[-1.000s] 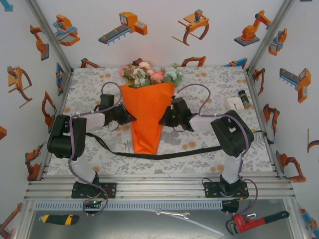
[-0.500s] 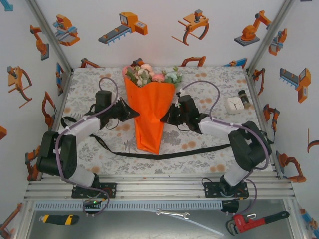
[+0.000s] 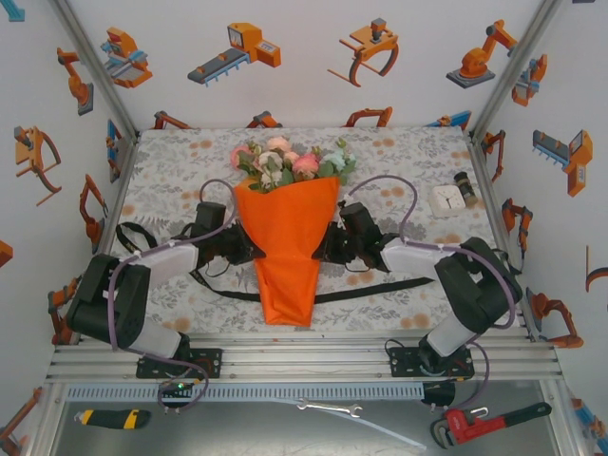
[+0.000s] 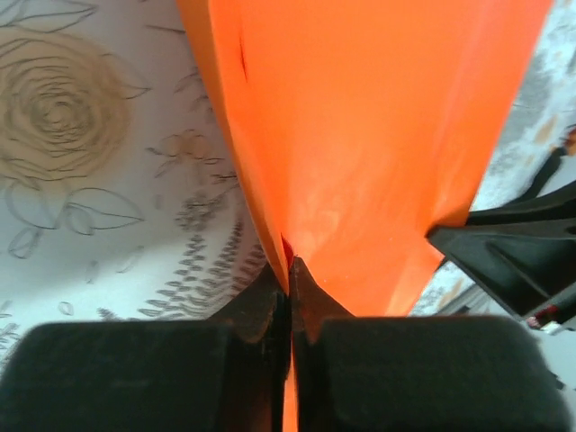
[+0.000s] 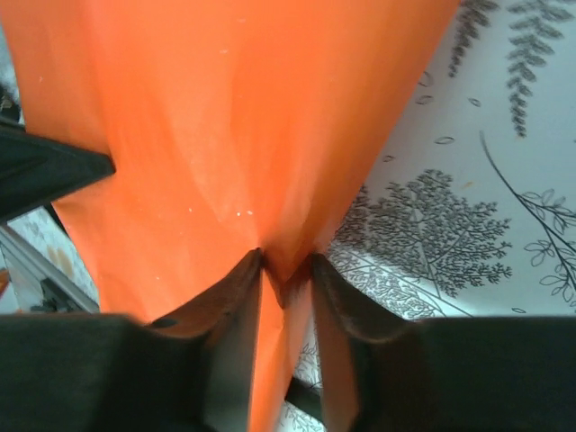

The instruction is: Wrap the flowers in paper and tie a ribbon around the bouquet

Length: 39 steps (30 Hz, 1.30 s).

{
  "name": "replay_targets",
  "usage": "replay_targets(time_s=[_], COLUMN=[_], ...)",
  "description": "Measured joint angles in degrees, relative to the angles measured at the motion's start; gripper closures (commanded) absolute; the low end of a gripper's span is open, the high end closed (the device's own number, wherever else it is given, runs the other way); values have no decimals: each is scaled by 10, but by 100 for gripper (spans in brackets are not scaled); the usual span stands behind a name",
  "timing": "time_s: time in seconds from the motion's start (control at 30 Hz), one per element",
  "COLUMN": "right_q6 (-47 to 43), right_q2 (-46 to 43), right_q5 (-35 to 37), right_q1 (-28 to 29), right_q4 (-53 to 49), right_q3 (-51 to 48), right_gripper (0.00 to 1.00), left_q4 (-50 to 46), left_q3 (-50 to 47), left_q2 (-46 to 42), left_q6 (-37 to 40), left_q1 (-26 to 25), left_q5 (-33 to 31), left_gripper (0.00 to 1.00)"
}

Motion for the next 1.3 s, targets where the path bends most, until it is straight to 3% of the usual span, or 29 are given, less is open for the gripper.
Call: replay_targets(time_s=[0.1,0.33,0.6,0.7,1.17,1.3], right_q6=[-5,-21,-36,-39,-42,-40], right_q2=[9,9,-3,-20,-123,-200], right_q5=[9,43,64,70,108,138], right_q1=[0,0,-2,-2,-7,-43], right_q4=[3,20,-11,-26,-81,-104], right_q3=[0,1,20,20,19,0], right_gripper=[53,45,17,15,15,14], left_q4=[22,67,55,24,-130,-187], left_q3=[0,13,18,18,17,14], left_q2=[30,45,15,-10,-164,-236], left_q6=[-2,-6,3,13,49,43], left_q1=[0,0,-3,-3,-2,-2], left_q5=[-4,-7,-38,-70,-192,-253], left_gripper=[74,55,26,19,19,21])
